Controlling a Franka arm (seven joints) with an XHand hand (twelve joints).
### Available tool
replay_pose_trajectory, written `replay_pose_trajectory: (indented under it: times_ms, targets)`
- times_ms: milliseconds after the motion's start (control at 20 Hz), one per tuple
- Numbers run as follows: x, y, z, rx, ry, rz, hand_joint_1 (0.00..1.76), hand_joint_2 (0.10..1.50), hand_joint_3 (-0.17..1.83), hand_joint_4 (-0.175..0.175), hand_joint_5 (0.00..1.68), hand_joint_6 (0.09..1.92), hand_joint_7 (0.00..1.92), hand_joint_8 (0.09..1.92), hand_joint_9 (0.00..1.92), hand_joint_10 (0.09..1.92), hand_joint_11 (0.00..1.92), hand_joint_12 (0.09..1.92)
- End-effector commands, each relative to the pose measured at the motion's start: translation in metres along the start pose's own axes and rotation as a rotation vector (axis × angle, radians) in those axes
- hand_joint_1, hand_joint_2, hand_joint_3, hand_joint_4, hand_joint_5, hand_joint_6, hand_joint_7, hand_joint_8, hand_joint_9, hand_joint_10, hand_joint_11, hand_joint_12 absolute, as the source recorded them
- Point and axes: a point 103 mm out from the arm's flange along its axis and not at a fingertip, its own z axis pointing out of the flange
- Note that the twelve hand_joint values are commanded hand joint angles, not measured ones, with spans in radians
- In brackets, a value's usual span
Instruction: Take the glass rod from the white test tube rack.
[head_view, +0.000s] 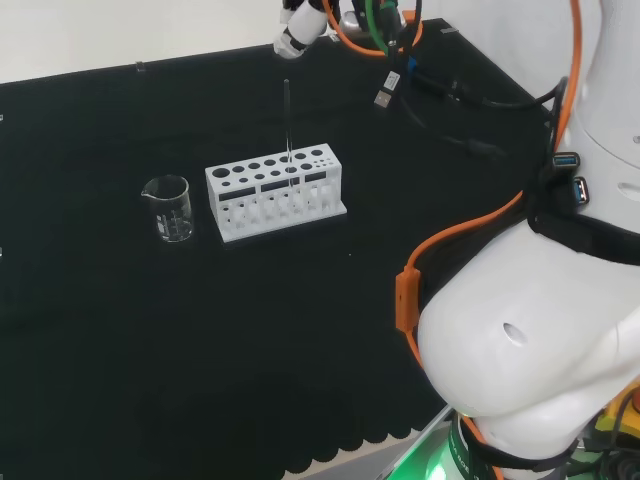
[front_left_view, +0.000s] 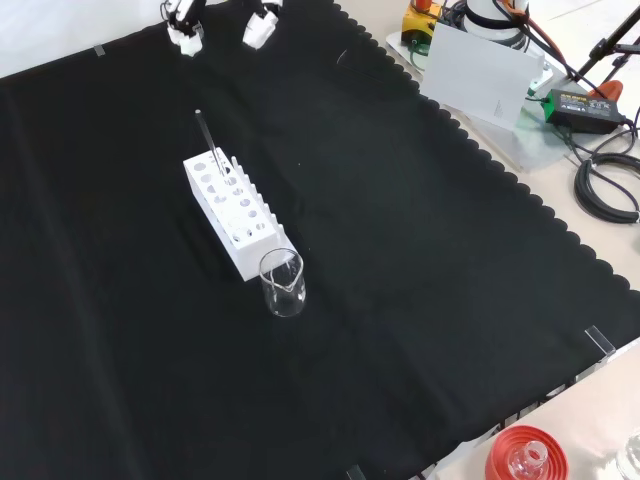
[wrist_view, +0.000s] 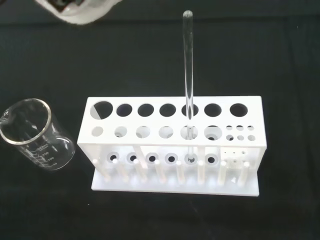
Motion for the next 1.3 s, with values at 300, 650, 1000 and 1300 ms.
replay_pose_trajectory:
  times_ms: [300,650,1000,1300]
  targets:
    - [-0.001,0.044,0.01,0.056,0.044,-0.008,0.79,0.63,0.69,-0.049,0.28,0.6,0.39,0.89,0.65,0.84,0.58,1.32]
    - [-0.011,0.06,0.026,0.087,0.059,0.004,0.79,0.63,0.69,-0.049,0.28,0.6,0.39,0.89,0.65,0.84,0.58,1.32]
    - [-0.022,0.066,0.043,0.118,0.081,0.005,0.79,0.63,0.69,-0.049,0.28,0.6,0.4,0.89,0.65,0.84,0.59,1.32]
    - [-0.037,0.063,0.057,0.132,0.104,-0.015,0.79,0.63,0.69,-0.049,0.28,0.6,0.4,0.9,0.65,0.84,0.59,1.32]
